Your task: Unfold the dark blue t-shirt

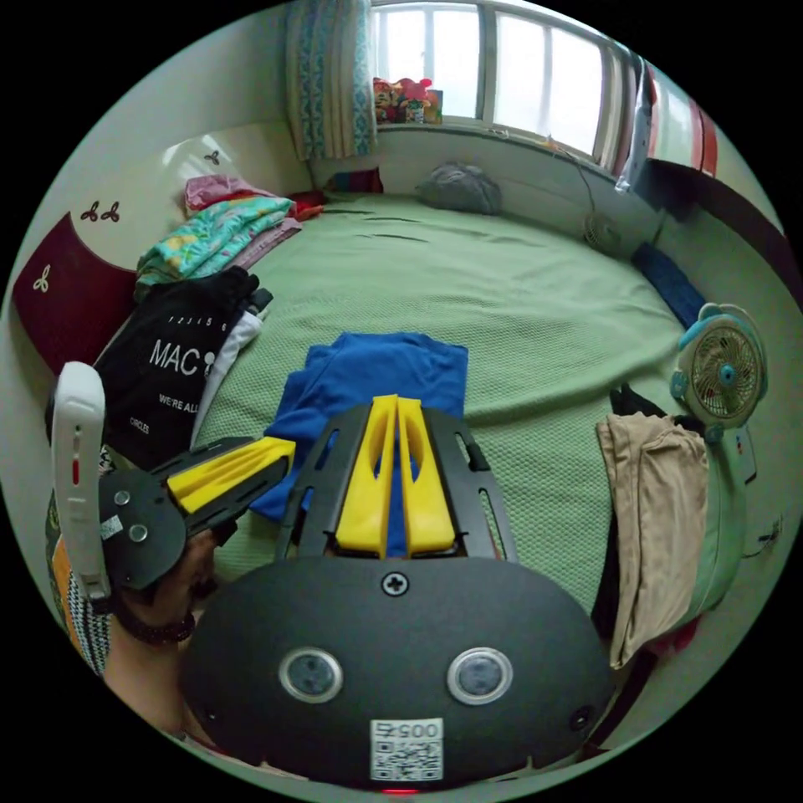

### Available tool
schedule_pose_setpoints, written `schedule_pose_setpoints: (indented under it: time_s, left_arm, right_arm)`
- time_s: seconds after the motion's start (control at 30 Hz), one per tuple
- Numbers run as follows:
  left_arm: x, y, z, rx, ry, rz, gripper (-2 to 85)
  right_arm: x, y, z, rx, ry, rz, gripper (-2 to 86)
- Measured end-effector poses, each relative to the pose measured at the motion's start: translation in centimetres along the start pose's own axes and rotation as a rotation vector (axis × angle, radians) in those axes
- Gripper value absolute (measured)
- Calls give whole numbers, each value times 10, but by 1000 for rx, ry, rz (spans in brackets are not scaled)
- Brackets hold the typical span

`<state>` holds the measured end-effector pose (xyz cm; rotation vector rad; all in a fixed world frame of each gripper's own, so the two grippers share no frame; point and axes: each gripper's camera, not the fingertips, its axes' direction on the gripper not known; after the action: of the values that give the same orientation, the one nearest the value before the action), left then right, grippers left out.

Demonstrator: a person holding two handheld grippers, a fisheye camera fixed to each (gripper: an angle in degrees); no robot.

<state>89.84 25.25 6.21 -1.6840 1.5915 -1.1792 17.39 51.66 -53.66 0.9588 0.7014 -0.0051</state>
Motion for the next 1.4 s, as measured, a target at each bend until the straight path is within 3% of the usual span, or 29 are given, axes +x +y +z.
schedule_pose_setpoints:
  time_s: [0.3, 0.87, 1.0, 1.1, 1.4]
  left_arm:
    - [-14, 17, -28, 96, 11, -57, -3]
    - [-43, -27, -64, 92, 51, -77, -3]
    - [-64, -19, -38, -33, 52, -149, -3]
    - [-76, -18, -42, -7, 49, -161, -5]
    - [-101, -27, -53, 17, 9, -150, -6]
  right_arm:
    - [-14, 0, 10, -71, -121, 44, -10]
    - [-34, -2, 15, -79, -116, 51, -10]
    - [-47, -3, 19, -68, -70, -10, -10]
    - [-56, -4, 20, -39, -37, -34, -10]
    - [-78, -14, 41, -113, -154, -46, -10]
